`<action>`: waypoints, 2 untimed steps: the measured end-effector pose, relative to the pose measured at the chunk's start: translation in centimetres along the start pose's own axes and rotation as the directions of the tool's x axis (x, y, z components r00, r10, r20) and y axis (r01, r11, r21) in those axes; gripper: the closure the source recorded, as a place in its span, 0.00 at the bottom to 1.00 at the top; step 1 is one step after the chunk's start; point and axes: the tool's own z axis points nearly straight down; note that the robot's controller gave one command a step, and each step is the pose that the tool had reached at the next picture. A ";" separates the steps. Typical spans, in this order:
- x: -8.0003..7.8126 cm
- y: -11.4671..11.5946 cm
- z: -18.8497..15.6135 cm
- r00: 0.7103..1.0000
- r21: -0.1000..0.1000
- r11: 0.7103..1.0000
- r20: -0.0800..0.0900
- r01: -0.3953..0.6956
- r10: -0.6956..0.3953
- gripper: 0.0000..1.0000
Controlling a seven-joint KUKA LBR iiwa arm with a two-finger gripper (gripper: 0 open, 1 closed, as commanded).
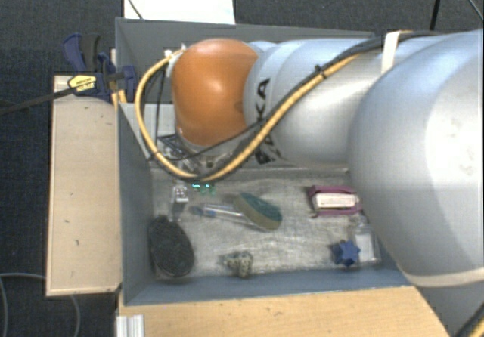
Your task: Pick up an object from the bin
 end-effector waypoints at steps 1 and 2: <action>0.5 -1.9 7.7 0.945 0.002 0.945 0.003 0.328 -0.328 0.00; 5.9 -0.4 8.8 0.883 0.007 0.883 0.007 0.469 -0.469 0.00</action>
Offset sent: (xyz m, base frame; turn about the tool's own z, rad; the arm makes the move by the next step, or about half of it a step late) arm -0.0054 -0.0182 -0.0753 -0.3352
